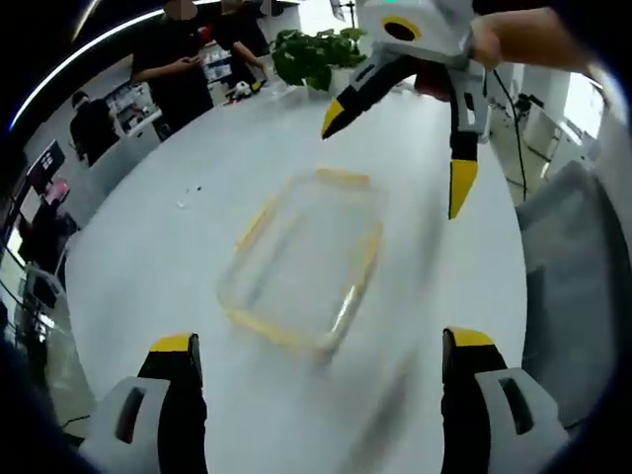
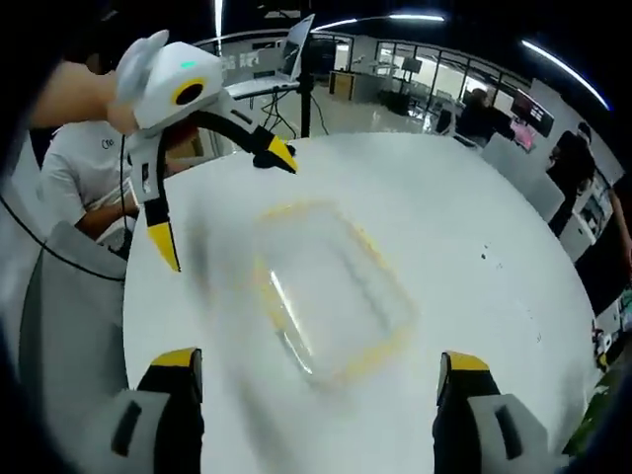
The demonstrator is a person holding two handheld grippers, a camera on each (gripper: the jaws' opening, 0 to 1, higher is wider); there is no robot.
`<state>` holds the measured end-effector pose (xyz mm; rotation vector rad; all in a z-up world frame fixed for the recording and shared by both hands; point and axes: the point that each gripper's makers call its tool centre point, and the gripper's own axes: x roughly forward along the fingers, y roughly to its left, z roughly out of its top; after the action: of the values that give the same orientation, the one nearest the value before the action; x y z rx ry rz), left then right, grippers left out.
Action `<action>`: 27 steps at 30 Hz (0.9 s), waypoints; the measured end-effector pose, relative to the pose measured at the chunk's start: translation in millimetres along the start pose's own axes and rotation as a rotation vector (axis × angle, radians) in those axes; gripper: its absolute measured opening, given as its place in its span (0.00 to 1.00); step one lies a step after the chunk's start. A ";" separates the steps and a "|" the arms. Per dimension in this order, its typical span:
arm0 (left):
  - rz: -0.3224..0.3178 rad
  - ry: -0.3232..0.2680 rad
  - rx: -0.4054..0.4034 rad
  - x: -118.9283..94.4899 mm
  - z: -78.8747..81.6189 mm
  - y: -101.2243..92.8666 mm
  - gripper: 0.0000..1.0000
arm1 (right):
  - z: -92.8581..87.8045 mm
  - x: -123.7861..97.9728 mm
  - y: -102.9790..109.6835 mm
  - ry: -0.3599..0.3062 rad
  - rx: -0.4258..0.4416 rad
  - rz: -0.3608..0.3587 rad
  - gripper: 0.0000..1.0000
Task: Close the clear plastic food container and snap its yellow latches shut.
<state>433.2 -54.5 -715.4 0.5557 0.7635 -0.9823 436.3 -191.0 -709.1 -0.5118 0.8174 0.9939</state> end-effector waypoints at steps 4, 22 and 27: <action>0.021 -0.021 -0.023 -7.0 -4.5 -13.3 0.99 | -5.7 -7.0 11.5 -0.028 0.028 -0.004 0.99; 0.100 -0.114 -0.127 -52.4 -12.7 -52.9 0.99 | -27.1 -60.6 45.0 -0.152 0.071 -0.079 0.99; 0.110 -0.131 -0.164 -60.7 -20.4 -68.9 0.99 | -38.7 -74.2 62.5 -0.185 0.107 -0.081 0.99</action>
<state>345.1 -39.4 -686.0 0.3831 0.6818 -0.8380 345.1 -228.3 -674.5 -0.3530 0.6752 0.9031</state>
